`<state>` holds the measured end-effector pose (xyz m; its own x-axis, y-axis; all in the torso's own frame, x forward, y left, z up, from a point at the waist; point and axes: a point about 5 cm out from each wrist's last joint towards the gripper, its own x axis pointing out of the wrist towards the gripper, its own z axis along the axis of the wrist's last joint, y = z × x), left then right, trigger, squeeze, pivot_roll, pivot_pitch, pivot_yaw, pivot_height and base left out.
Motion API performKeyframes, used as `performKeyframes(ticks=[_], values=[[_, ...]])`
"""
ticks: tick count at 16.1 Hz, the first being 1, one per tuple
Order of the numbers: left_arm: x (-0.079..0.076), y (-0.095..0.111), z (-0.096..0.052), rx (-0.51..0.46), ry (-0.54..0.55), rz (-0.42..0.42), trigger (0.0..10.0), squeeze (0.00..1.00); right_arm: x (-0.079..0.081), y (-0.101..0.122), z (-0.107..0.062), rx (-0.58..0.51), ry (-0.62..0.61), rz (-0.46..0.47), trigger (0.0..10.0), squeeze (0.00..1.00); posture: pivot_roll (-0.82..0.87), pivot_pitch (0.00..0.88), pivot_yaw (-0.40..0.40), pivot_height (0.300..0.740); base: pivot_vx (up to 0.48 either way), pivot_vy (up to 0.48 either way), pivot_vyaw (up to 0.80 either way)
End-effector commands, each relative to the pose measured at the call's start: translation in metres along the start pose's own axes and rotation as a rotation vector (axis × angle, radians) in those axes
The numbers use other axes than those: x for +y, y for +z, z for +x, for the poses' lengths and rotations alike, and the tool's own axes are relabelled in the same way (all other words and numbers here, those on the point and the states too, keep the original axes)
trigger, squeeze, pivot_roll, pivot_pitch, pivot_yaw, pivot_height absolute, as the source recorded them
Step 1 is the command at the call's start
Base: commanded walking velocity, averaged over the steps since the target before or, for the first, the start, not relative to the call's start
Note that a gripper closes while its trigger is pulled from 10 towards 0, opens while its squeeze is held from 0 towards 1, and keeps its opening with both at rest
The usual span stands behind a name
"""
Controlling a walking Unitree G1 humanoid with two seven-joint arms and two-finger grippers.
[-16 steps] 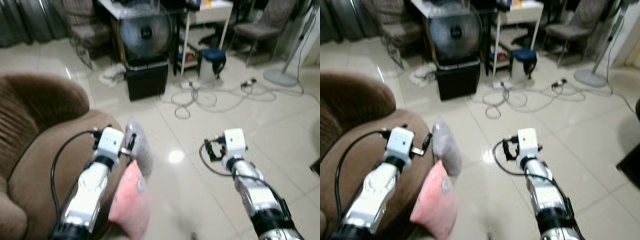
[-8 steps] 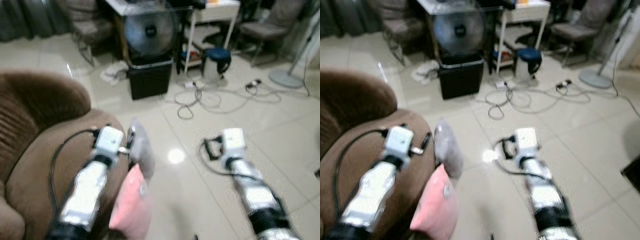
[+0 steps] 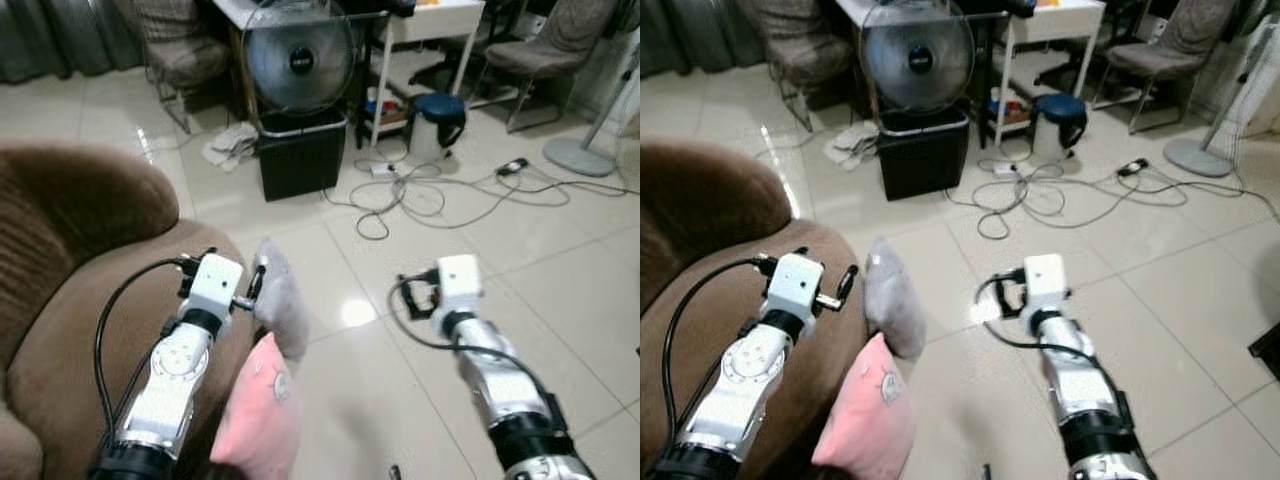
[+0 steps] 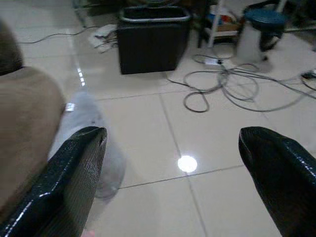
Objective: Move the pillow to the sofa from floor
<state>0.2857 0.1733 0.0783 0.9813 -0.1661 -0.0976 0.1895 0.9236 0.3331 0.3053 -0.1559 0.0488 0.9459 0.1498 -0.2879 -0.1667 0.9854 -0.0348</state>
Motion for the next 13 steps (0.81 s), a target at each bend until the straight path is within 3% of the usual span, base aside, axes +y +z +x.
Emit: performKeyframes(ticks=[1,13], values=[[0.0024,0.0009,0.0011,-0.001,0.014,0.007,10.0,0.00,-0.0044,0.0016,0.0005,0.001,-0.010,0.003,10.0,0.00,0.03,0.000,0.003,0.740,0.000,0.000,0.00],[0.0022,-0.0004,0.0022,0.003,0.015,0.011,10.0,0.00,-0.0031,0.0005,0.0012,0.014,0.000,-0.003,10.0,0.00,0.03,0.000,-0.004,0.670,0.000,0.000,0.00]])
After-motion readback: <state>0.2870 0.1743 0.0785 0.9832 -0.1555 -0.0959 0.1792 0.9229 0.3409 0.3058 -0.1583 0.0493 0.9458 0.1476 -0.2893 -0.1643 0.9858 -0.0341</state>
